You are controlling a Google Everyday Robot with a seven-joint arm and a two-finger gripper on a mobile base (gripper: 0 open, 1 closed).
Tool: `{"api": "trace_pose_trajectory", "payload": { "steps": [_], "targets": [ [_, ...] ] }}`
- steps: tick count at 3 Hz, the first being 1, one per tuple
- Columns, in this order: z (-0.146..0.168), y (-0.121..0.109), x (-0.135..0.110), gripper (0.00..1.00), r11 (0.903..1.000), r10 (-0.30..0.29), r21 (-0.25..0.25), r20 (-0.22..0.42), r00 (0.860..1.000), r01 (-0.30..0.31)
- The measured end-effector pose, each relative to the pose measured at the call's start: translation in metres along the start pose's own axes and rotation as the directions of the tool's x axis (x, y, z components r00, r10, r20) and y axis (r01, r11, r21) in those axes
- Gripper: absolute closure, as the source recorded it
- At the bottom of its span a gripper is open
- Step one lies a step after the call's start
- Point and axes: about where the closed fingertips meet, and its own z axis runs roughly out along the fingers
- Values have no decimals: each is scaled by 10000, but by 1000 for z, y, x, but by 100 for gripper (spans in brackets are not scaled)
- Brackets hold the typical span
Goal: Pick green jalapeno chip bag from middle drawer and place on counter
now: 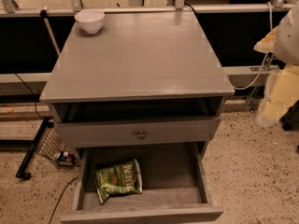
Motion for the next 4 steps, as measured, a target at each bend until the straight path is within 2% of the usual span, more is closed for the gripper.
{"api": "trace_pose_trajectory", "payload": {
  "steps": [1,2,3,4],
  "targets": [
    [0,0,0,0,10000,0,2,1,10000,0],
    [23,2,-2,0,9997,91,-228,536,9985,-78],
    [76,10,-10,0,9963,473,-791,1712,9841,-341],
    [119,17,-16,0,9907,896,-1228,2634,9605,-588]
  ]
}}
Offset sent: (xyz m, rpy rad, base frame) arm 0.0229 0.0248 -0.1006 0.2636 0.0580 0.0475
